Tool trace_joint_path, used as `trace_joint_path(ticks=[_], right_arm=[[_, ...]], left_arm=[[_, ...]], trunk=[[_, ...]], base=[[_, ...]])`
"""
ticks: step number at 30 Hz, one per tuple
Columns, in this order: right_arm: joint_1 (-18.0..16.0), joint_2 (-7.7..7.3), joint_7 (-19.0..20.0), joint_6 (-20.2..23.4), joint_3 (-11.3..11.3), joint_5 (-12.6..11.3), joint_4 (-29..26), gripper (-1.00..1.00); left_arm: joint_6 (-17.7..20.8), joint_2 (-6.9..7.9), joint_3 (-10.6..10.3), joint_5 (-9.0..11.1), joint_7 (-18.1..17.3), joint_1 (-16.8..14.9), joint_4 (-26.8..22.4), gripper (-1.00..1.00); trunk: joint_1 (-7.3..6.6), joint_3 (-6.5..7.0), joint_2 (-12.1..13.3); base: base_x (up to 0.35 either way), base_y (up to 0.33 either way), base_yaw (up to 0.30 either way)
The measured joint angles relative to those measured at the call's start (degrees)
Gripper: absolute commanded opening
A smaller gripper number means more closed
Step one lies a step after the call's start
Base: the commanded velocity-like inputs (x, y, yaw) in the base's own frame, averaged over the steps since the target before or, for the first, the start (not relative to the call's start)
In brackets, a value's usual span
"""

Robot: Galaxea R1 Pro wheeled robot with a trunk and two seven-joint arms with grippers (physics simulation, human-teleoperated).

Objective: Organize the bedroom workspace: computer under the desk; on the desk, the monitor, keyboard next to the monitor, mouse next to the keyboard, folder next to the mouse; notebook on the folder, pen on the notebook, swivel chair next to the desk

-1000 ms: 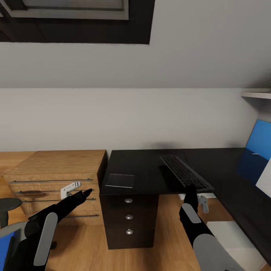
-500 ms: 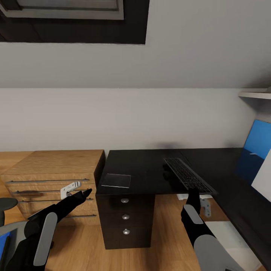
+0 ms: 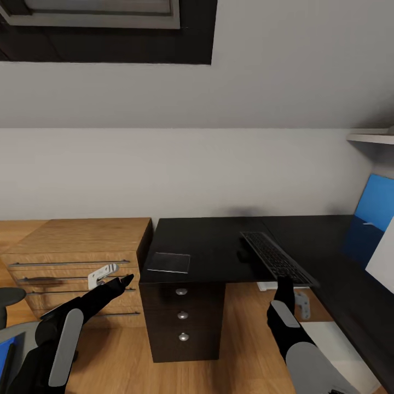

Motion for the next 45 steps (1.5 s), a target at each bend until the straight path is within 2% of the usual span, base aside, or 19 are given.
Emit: trace_joint_path(ticks=[5,21,25,31,45], right_arm=[[0.0,-0.08,0.18,-0.02,-0.18,-1.38,-0.09,-1.0],[0.0,-0.05,-0.7,-0.08,-0.37,-1.7,-0.74,-1.0],[0.04,-0.1,0.42,-0.1,-0.64,-3.61,-0.6,-1.0],[0.04,-0.12,2.46,-0.13,-0.61,-3.54,-0.61,-1.0],[0.03,-0.12,3.09,-0.16,-0.5,-3.19,-2.66,-1.0]], left_arm=[[-0.01,0.0,0.01,0.0,0.0,0.0,0.0,1.0],[0.06,0.0,-0.06,0.08,-0.12,0.0,-0.14,1.0],[0.16,0.0,-0.11,0.11,-0.15,0.0,-0.18,1.0],[0.32,0.0,-0.15,0.14,-0.16,0.0,-0.19,1.0],[0.33,0.0,-0.15,0.13,-0.16,0.01,-0.19,1.0]], trunk=[[0.0,0.0,0.0],[0.0,0.0,0.0],[0.0,-0.01,0.01],[0.0,-0.01,0.01],[0.0,-0.01,0.0]], base=[[0.0,0.0,0.0],[0.0,0.0,0.0],[0.0,0.0,0.0],[0.0,0.0,0.0],[0.0,0.0,0.0]])
